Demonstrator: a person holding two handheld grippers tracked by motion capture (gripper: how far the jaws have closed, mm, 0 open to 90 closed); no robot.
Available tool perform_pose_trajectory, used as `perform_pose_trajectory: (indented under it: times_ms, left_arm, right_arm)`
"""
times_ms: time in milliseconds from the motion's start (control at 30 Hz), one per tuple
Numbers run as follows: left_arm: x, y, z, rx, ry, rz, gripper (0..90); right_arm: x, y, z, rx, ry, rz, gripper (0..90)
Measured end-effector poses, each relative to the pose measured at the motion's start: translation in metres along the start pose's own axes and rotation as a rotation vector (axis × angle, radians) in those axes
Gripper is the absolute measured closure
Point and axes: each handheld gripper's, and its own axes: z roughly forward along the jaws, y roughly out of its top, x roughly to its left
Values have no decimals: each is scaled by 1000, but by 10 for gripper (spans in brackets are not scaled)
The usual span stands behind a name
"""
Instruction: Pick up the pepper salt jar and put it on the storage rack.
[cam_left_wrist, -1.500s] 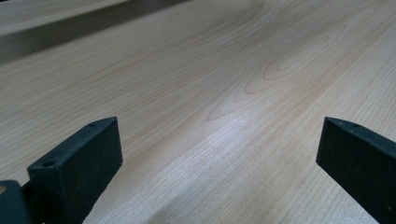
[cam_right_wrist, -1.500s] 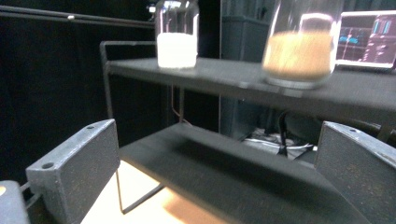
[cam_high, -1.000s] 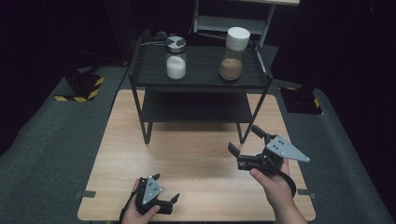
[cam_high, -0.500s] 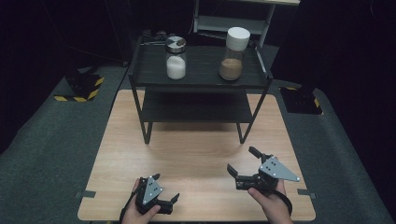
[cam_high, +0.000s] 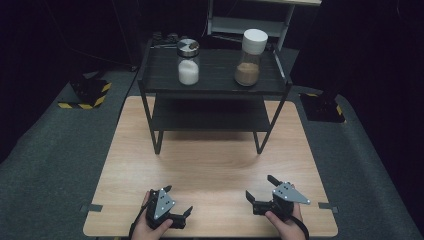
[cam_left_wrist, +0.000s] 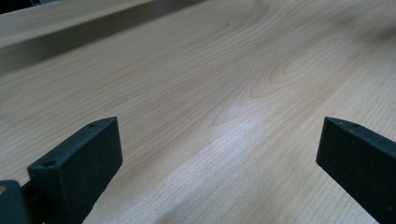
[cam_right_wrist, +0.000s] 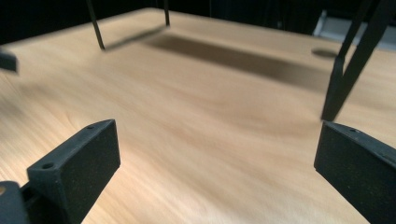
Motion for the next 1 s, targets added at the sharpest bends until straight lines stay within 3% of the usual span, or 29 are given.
perform_pose_trajectory:
  times_ms: [67,167,367,533,1000]
  left_arm:
    - [-1,1,0,5,5,7,8]
    - [-4,2,1,12,11,25,9]
    - [-12,3,0,23,25,64,9]
    - [-13,5,1,33,29,62,9]
    - [-11,2,-1,19,14,65,9]
  right_arm:
    - [-1,-1,2,32,-1,-4,6]
    - [0,1,4,91,-17,-48,6]
    - [6,1,3,173,-39,-74,10]
    - [5,3,3,216,-46,-57,11]
    - [11,1,1,211,-66,-65,11]
